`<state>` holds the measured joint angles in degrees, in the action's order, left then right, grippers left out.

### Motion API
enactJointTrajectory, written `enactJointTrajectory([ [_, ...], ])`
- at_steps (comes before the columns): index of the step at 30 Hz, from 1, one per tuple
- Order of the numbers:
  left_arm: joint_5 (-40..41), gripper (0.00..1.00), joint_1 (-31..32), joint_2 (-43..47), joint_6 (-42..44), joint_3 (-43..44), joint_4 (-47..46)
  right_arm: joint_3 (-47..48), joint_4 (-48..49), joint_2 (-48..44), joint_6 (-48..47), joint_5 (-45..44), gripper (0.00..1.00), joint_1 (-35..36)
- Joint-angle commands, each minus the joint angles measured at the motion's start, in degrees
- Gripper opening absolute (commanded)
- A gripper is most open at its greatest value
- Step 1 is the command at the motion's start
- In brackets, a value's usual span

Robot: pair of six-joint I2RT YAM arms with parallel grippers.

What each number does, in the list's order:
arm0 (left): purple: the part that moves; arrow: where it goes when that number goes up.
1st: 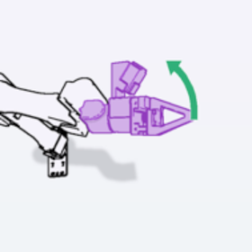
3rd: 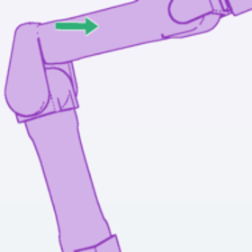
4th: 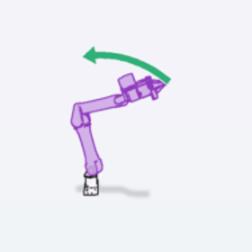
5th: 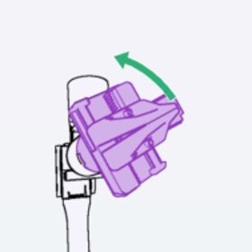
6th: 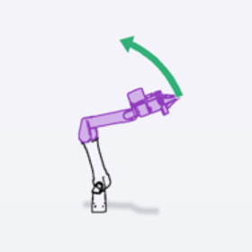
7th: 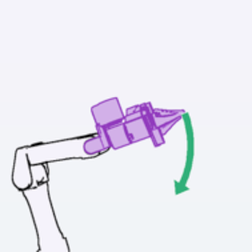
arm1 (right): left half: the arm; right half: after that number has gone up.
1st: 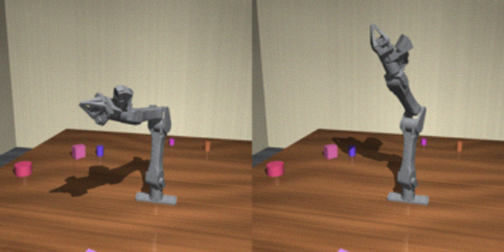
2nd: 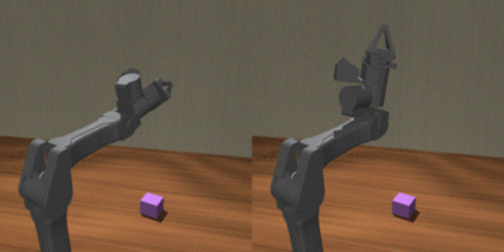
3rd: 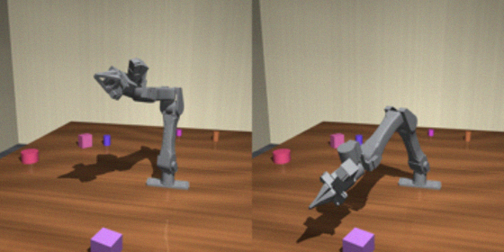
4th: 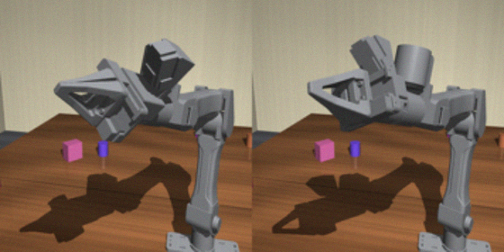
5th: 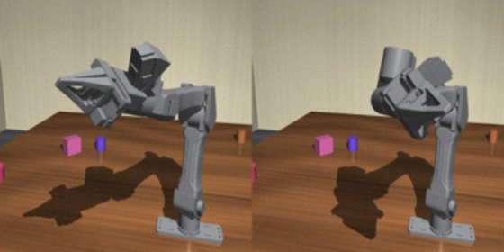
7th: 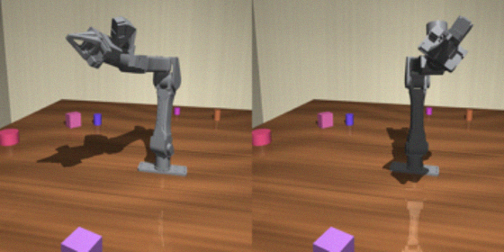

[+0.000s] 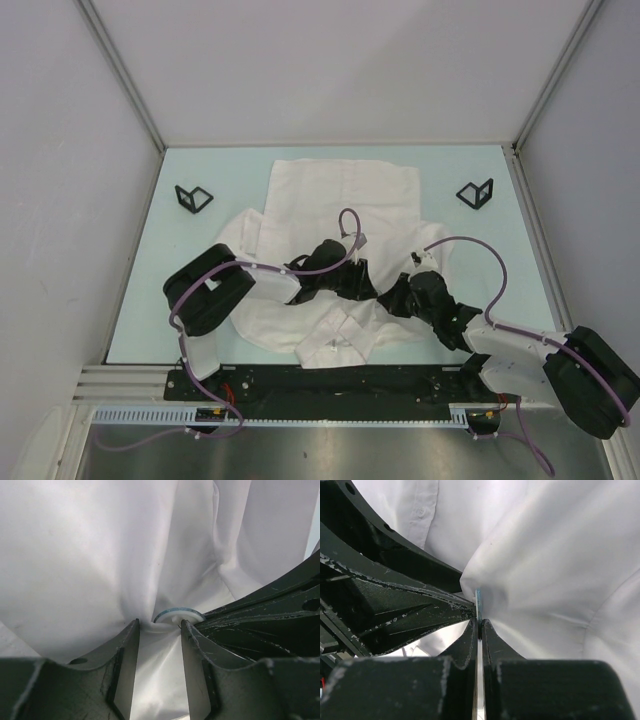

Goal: Remove the brooch from the garment

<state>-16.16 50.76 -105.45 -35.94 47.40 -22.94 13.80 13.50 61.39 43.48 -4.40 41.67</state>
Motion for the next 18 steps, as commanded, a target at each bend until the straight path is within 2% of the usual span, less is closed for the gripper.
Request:
enactJointTrajectory([
  [1, 0.52, 0.43, 0.30, -0.90, 0.17, 1.91, -0.35, -0.62, 4.16, -0.04, 0.28, 0.45, 0.00, -0.45],
  [18, 2.19, 0.30, 0.30, -0.55, -0.27, 0.86, 0.97, -4.40, 17.34, 0.31, 2.66, -2.80, 0.00, -0.63],
])
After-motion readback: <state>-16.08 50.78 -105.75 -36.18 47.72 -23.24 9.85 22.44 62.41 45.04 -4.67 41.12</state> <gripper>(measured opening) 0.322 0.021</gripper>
